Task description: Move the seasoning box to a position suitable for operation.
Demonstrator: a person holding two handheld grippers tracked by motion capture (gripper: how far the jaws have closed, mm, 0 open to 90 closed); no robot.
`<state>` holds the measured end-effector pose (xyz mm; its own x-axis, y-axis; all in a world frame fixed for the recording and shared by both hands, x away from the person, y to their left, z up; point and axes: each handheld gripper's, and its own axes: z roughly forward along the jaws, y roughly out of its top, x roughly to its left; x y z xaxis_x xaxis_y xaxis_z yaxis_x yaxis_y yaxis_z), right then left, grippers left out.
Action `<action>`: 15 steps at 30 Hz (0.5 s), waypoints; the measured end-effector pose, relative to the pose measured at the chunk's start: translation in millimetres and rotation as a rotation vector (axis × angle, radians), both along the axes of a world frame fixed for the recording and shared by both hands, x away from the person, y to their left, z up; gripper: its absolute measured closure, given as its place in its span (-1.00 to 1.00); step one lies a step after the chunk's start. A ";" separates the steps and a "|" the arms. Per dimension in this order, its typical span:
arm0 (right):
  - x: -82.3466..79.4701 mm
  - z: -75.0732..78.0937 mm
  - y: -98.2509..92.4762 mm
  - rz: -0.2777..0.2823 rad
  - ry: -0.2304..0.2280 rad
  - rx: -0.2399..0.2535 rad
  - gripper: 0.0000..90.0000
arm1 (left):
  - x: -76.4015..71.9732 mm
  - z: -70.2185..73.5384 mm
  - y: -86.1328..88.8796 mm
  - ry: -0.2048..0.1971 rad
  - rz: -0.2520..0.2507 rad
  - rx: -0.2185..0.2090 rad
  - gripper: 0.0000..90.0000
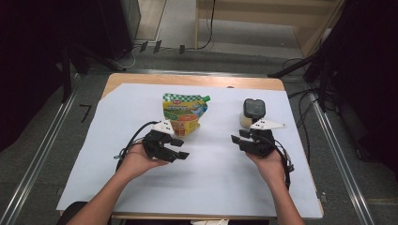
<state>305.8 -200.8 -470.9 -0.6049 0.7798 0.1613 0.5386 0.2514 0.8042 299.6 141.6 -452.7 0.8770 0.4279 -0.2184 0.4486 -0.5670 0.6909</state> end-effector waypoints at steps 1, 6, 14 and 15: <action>0.0 0.0 0.0 0.000 0.000 0.000 0.26 | 0.0 0.0 0.0 0.000 0.000 0.000 -0.02; -0.1 1.9 0.5 0.006 -0.006 0.006 0.21 | 1.7 -0.6 1.3 0.010 0.001 -0.014 -0.02; -1.2 3.1 3.6 0.029 0.010 -0.002 0.21 | 0.8 1.8 2.6 0.023 -0.007 -0.035 -0.05; -1.5 2.8 4.9 0.031 0.011 -0.008 0.19 | 0.4 2.1 2.8 0.019 -0.018 -0.028 -0.05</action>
